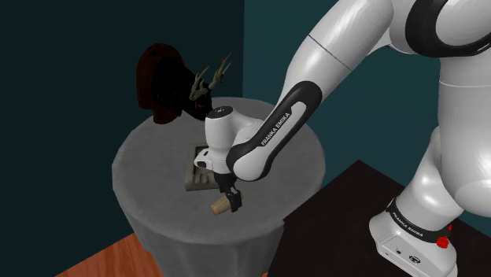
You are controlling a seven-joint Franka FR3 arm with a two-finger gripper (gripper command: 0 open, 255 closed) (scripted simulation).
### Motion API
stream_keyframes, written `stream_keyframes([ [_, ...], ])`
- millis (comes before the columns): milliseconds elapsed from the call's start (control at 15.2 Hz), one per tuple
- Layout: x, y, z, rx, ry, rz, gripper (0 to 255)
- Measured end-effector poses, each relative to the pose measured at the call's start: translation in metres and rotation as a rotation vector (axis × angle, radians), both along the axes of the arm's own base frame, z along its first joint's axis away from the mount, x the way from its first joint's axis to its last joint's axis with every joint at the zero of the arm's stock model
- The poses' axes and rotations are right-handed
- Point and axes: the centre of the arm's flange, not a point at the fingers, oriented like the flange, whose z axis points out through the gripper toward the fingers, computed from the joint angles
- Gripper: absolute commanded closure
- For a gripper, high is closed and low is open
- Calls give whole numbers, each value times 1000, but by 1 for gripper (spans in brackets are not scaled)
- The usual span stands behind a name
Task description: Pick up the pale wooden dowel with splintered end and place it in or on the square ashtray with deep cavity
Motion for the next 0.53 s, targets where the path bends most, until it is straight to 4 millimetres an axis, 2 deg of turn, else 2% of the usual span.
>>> stream_keyframes([
  [198, -1, 0, -8, 0, 0, 0, 0],
  [462, -1, 0, -9, 0, 0, 0, 0],
  [528, -1, 0, -9, 0, 0, 0, 255],
])
